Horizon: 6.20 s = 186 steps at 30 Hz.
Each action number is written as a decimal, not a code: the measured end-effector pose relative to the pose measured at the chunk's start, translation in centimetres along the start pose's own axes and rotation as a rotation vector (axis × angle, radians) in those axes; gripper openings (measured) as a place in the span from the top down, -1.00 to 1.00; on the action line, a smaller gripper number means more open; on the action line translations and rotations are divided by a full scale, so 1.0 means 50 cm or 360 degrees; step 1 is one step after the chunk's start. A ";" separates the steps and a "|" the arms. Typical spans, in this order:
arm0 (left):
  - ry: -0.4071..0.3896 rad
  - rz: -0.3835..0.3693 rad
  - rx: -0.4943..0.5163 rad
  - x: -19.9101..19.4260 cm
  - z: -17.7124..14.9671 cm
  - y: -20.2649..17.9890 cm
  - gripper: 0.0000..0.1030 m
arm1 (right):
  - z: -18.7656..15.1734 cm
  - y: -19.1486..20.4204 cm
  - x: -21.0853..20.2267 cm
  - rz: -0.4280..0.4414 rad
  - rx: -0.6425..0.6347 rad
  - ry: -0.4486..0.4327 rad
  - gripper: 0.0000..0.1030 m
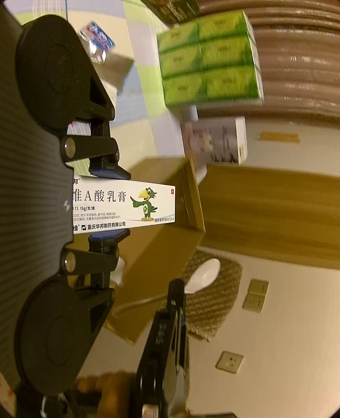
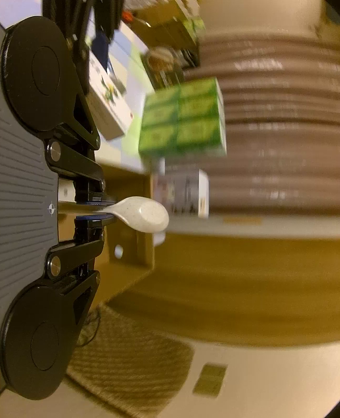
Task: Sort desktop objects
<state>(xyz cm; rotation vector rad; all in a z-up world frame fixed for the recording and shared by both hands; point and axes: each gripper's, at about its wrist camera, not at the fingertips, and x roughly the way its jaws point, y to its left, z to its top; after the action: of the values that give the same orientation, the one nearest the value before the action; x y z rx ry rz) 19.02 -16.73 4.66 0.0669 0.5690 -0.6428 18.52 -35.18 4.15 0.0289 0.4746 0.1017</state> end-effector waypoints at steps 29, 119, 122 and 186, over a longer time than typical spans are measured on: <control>0.0010 0.0006 -0.0006 0.101 0.002 -0.034 0.11 | -0.026 -0.092 0.037 0.0117 0.0145 0.0107 0.77; 0.0339 0.0359 -0.0485 0.066 -0.186 0.544 0.04 | -0.095 0.372 0.431 0.0636 0.0098 0.0731 -0.84; 0.0346 0.0351 -0.0463 0.074 -0.184 0.542 0.03 | -0.099 0.381 0.445 0.0607 0.0072 0.0741 -0.90; 0.0315 0.0362 0.0082 -0.031 -0.236 0.270 0.12 | -0.200 0.276 0.226 0.0394 -0.0162 0.0813 -0.44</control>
<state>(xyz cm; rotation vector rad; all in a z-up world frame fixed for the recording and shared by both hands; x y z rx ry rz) 20.24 -2.32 -6.02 0.2421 0.7238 -0.4317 22.69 -20.21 -9.15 -0.0401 0.9747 0.3813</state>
